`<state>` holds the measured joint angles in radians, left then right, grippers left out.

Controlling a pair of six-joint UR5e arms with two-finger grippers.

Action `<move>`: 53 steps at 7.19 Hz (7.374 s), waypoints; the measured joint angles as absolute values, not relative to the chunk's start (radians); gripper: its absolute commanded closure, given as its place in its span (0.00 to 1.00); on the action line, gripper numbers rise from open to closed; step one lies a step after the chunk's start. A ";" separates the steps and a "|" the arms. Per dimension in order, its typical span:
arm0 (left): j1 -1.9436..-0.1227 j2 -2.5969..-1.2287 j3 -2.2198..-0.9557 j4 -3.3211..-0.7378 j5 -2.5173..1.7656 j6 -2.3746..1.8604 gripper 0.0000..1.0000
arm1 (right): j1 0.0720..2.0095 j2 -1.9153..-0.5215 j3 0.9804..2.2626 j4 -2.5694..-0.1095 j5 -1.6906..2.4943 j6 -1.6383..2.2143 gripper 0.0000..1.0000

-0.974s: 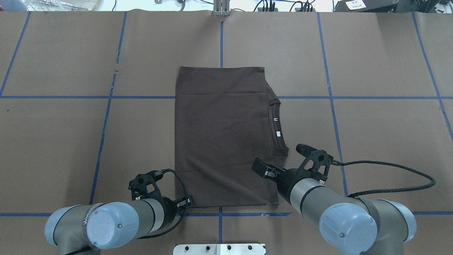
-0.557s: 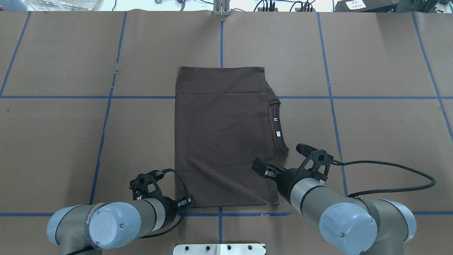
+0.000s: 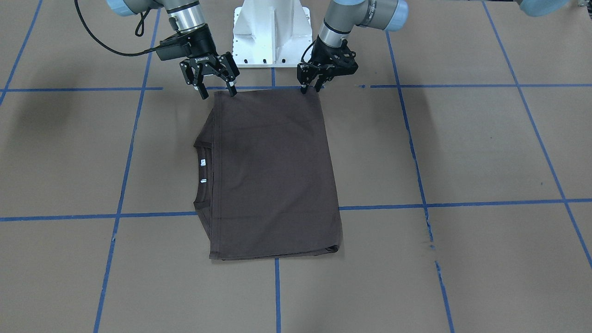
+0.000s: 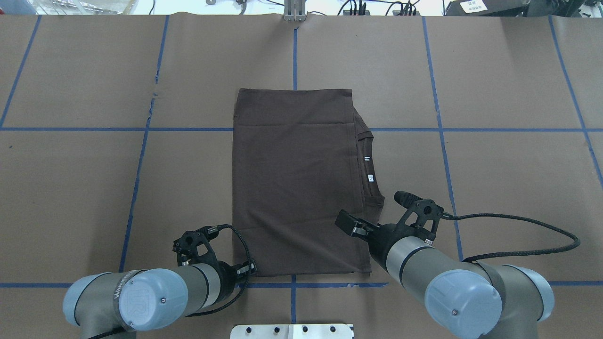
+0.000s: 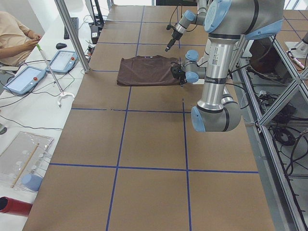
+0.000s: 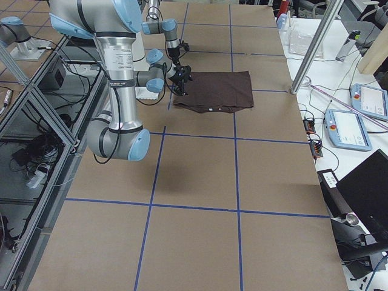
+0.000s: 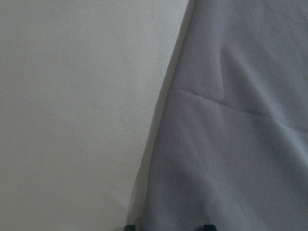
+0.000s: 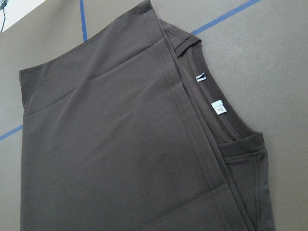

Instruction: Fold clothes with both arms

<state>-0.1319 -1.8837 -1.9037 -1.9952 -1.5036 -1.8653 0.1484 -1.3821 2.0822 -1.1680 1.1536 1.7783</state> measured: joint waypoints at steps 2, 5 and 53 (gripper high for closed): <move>-0.131 -1.887 -1.904 -1.995 -1.505 -1.863 1.00 | 0.148 -1.383 2.081 -1.168 1.154 1.778 0.00; -0.132 -1.891 -1.907 -1.994 -1.503 -1.858 1.00 | 0.145 -1.362 2.061 -1.210 1.153 1.840 0.04; -0.530 -2.072 -1.919 -1.708 -1.647 -1.458 1.00 | 0.430 -0.900 1.654 -1.473 1.356 1.760 1.00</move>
<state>-0.5302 -2.0717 -1.9190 -1.7077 -1.6473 -1.4581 0.4295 -0.9003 1.6543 -1.4729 1.3557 1.7598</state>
